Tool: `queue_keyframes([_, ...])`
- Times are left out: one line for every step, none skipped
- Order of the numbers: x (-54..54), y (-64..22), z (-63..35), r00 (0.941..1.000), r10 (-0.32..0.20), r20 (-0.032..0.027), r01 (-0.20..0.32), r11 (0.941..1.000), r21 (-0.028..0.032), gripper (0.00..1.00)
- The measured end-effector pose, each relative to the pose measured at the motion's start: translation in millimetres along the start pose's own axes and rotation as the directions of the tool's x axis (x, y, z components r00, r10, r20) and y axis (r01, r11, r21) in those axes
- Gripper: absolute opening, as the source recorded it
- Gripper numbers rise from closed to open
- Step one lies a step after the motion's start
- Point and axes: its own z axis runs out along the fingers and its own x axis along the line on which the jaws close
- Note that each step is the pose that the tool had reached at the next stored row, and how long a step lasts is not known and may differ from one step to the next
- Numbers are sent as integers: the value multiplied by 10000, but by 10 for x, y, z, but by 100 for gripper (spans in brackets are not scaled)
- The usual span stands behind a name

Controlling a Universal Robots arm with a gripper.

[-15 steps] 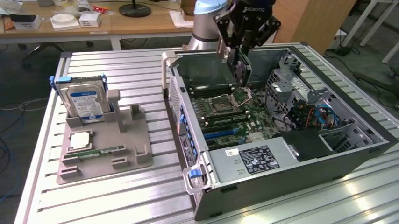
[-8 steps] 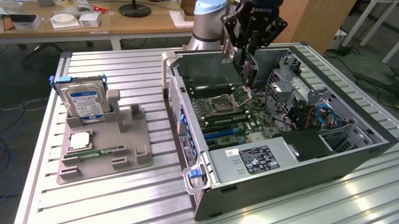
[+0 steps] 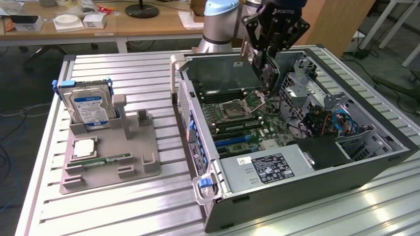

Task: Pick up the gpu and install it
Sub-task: 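Pick up the gpu and move the gpu toward the slot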

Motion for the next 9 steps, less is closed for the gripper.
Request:
queue_keyframes([-21,1,1,10000,0,0,0,10000,0,26])
queue_keyframes([-44,3,3,10000,-1,0,1,10000,0,26])
queue_keyframes([-63,4,4,10000,-1,0,1,10000,0,26])
queue_keyframes([-79,5,5,10000,-2,0,2,10000,0,26])
queue_keyframes([-95,6,6,10000,-2,0,2,10000,0,26])
queue_keyframes([-110,7,7,10000,-2,-1,2,10000,0,26])
queue_keyframes([-120,7,8,10000,-2,0,2,10000,0,26])
queue_keyframes([-122,7,7,10000,-1,-1,1,10000,1,26])
queue_keyframes([-122,7,8,10000,-1,0,1,10000,1,26])
